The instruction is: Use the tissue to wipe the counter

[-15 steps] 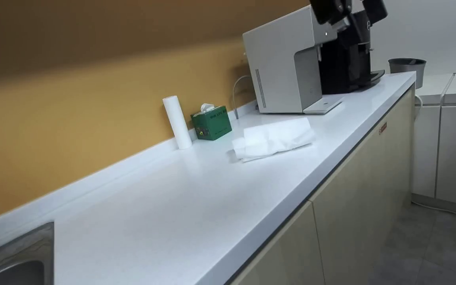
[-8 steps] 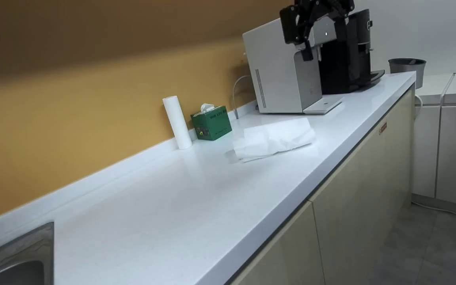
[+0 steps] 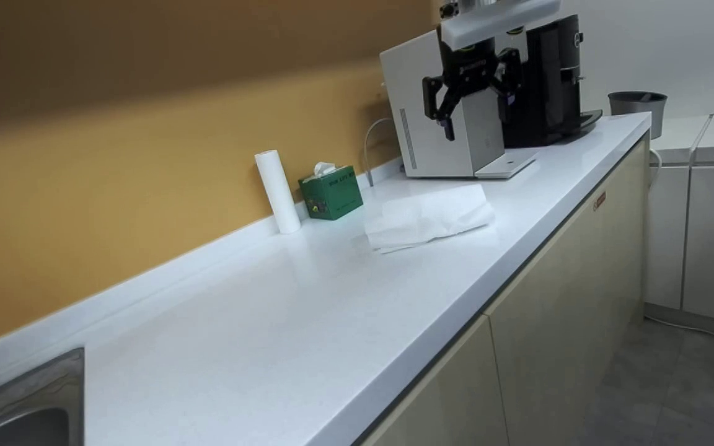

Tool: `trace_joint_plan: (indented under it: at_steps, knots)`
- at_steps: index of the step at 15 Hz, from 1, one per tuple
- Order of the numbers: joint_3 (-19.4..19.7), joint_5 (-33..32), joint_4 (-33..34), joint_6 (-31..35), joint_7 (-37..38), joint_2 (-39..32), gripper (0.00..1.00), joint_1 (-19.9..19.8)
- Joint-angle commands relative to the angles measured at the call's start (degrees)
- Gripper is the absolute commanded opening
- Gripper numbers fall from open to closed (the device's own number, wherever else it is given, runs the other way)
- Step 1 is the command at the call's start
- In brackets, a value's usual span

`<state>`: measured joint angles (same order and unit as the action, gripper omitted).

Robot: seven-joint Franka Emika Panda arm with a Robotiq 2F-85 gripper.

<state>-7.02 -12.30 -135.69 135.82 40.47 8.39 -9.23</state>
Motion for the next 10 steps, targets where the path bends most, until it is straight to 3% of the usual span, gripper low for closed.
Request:
trace_joint_plan:
  at_steps: [1, 6, 10]
  knots:
    - [2.1, -0.3, 0.4, 0.2, 0.5, -1.1, 1.0, 2.0]
    - [2.8, -0.6, 2.0, 0.9, -0.2, -3.3, 1.0, 2.5]
    - [4.9, 0.2, 5.7, 4.0, -9.1, -9.8, 1.0, 3.6]
